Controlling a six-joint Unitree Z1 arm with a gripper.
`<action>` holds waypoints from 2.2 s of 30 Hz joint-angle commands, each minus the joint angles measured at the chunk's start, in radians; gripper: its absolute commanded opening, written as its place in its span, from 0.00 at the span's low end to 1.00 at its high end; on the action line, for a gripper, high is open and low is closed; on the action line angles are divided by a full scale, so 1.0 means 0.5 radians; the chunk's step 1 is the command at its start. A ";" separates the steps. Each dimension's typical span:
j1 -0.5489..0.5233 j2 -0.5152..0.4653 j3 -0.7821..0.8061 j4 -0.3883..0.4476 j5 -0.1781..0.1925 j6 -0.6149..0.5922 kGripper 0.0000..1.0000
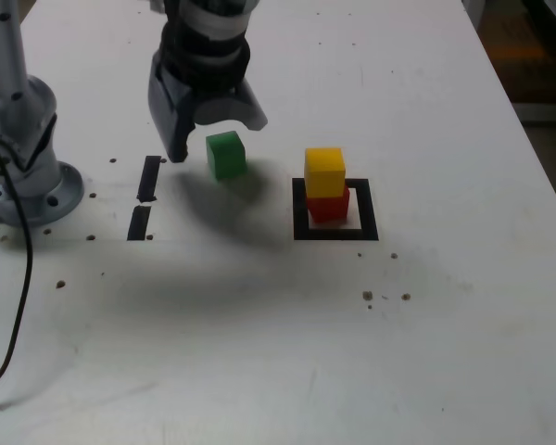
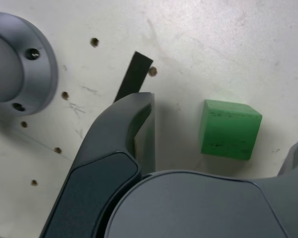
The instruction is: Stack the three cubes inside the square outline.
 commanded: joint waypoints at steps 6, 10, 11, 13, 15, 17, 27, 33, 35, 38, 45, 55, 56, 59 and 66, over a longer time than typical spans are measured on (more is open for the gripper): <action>0.059 -0.019 0.176 -0.312 0.005 -0.002 0.95; 0.080 -0.012 0.237 -0.431 0.022 -0.002 0.94; 0.084 -0.010 0.248 -0.450 0.029 -0.002 0.93; 0.094 -0.006 0.268 -0.480 0.045 -0.002 0.92; 0.102 -0.003 0.286 -0.500 0.059 -0.001 0.89; 0.108 -0.004 0.301 -0.507 0.072 0.003 0.84; 0.113 -0.065 0.286 -0.464 0.199 0.036 0.33; 0.114 -0.093 0.208 -0.467 0.282 0.051 0.18; 0.114 -0.097 0.194 -0.453 0.284 0.059 0.17; 0.114 -0.104 0.182 -0.431 0.284 0.072 0.16; 0.114 -0.108 0.193 -0.423 0.278 0.078 0.12; 0.114 -0.121 0.183 -0.399 0.280 0.078 0.12; 0.114 -0.121 0.184 -0.401 0.281 0.078 0.14; 0.114 -0.121 0.187 -0.400 0.283 0.078 0.22; 0.114 -0.131 0.193 -0.377 0.260 0.076 0.63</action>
